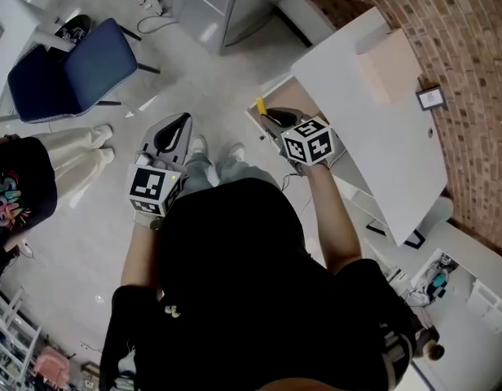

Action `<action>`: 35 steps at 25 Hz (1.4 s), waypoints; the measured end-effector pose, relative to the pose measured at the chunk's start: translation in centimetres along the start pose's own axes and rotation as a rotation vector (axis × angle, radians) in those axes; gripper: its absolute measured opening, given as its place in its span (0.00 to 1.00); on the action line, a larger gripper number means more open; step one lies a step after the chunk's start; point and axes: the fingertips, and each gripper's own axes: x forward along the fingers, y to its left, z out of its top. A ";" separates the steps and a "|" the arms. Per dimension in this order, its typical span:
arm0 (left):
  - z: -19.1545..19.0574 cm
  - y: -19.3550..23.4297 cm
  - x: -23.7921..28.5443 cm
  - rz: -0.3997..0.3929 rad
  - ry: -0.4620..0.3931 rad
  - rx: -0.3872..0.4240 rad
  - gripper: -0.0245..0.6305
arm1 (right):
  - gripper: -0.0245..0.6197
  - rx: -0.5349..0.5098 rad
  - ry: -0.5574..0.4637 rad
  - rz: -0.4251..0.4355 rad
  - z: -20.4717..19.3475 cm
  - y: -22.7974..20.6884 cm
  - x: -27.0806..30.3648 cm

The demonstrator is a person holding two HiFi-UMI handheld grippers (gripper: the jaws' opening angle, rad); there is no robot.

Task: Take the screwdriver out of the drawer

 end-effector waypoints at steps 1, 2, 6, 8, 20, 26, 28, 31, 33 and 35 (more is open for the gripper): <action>0.3 0.0 -0.1 0.000 -0.007 0.002 0.04 | 0.18 -0.004 -0.028 -0.001 0.7 0.4 -0.6; 0.7 0.1 -0.1 0.000 -0.015 0.004 0.04 | 0.18 -0.007 -0.054 -0.003 1.5 0.8 -1.2; 2.2 0.2 -0.2 -0.004 -0.047 0.017 0.04 | 0.18 -0.026 -0.156 -0.021 4.2 2.1 -3.4; 3.0 0.2 -0.2 -0.005 -0.063 0.028 0.04 | 0.18 -0.036 -0.216 -0.027 5.8 2.6 -4.6; 7.0 0.2 -0.5 -0.005 -0.150 0.050 0.04 | 0.18 -0.112 -0.516 -0.042 13.0 4.9 -10.8; 8.9 0.4 -1.1 0.003 -0.193 0.046 0.04 | 0.18 -0.154 -0.578 -0.062 14.6 5.8 -11.9; 9.3 0.6 -1.4 0.008 -0.205 0.044 0.04 | 0.18 -0.165 -0.600 -0.064 15.0 6.3 -12.1; 9.7 0.7 -1.9 0.014 -0.220 0.044 0.04 | 0.18 -0.178 -0.625 -0.065 15.3 6.8 -12.4; 10.0 0.8 -2.1 0.015 -0.226 0.048 0.04 | 0.18 -0.191 -0.638 -0.066 15.6 7.2 -12.6; 10.1 0.8 -2.2 0.013 -0.228 0.050 0.04 | 0.17 -0.206 -0.648 -0.068 16.0 7.6 -12.7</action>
